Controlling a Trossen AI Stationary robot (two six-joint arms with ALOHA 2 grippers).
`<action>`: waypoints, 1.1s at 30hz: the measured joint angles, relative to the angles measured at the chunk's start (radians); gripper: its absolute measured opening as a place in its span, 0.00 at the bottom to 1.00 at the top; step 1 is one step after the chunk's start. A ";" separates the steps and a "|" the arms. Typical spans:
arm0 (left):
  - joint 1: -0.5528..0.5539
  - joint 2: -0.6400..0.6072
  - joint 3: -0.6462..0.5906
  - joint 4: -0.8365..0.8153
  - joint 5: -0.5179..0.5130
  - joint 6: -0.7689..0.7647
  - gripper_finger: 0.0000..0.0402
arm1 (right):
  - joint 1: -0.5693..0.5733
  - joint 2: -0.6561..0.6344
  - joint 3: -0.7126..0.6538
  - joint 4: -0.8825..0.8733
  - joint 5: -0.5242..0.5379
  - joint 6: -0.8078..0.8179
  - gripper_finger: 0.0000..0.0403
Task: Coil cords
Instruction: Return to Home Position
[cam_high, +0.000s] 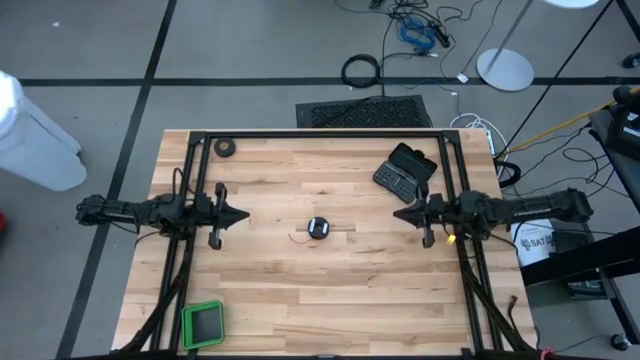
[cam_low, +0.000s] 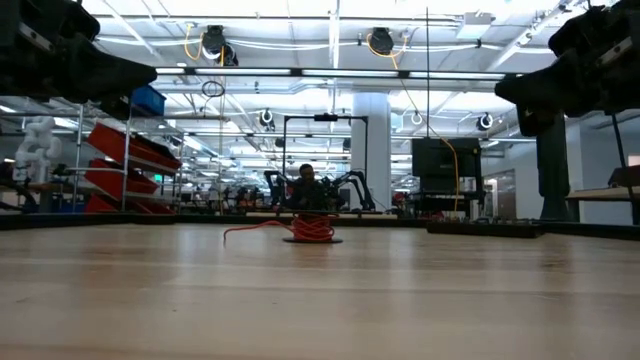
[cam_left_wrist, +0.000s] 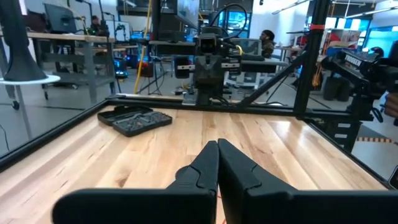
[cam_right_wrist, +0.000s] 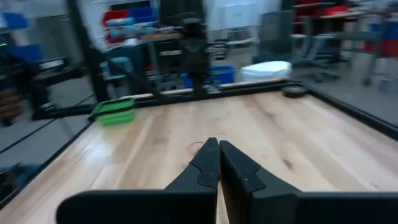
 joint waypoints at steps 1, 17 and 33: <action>0.000 0.000 0.000 0.000 0.000 0.000 0.02 | 0.000 -0.029 0.000 -0.031 0.026 0.011 0.00; -0.001 0.000 0.000 0.002 -0.019 0.000 0.02 | 0.002 -0.276 0.002 -0.236 0.103 -0.009 0.00; -0.001 0.005 0.000 0.000 -0.014 0.007 0.02 | 0.002 -0.276 0.002 -0.254 -0.006 -0.053 0.00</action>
